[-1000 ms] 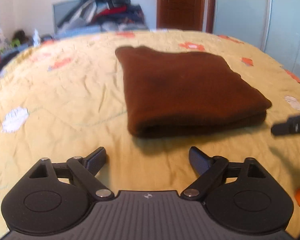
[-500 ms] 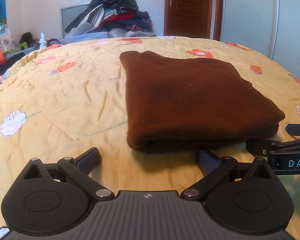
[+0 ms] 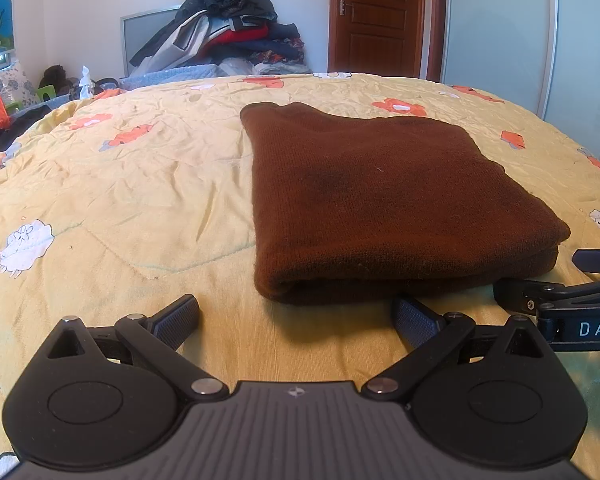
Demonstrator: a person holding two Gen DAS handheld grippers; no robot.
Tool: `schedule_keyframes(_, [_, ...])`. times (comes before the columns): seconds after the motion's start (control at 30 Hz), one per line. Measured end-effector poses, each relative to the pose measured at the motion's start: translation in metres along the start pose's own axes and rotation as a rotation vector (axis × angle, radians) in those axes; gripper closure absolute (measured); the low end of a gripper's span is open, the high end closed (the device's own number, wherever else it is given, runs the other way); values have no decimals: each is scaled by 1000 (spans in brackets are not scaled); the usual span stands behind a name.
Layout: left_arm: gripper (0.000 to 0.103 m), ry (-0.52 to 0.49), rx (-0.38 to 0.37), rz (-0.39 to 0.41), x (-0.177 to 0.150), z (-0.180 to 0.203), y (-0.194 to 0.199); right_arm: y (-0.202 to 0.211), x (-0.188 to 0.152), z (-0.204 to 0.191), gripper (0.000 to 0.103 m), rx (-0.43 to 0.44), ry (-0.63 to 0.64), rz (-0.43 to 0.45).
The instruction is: Fold small clothes
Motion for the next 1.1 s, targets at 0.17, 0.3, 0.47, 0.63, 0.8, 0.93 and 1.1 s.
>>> schedule_keyframes(0.17, [0, 0, 0, 0, 0, 0, 0, 2, -1, -3, 0, 2, -3, 3])
schedule_keyframes(0.3, [0, -1, 0, 0, 0, -1, 0, 2, -1, -2, 0, 1, -3, 3])
schedule_keyframes(0.47, [0, 3, 8, 2, 0, 0, 0, 2, -1, -2, 0, 3, -5, 5])
schedule_keyframes(0.63, [0, 6, 12, 2, 1, 0, 0, 3, -2, -3, 0, 3, -7, 6])
schedule_keyframes(0.8, [0, 5, 12, 2, 0, 0, 0, 3, -2, -2, 0, 3, -7, 6])
schedule_keyframes(0.93, [0, 5, 12, 2, 0, 0, 0, 3, -3, -1, 0, 6, -13, 9])
schedule_keyframes(1.1, [0, 6, 15, 3, 0, 0, 1, 4, -3, -1, 0, 7, -15, 10])
Point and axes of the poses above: each gripper's, at about its wrist camera, not at the fingertips, and y roughly against the way its jaws point, z to its right, x to its top, the point moved 2 cm from there along -y, roughly the way its jaws point, and after that the axes turned 4 degrees about y, right-handed, at the moved point
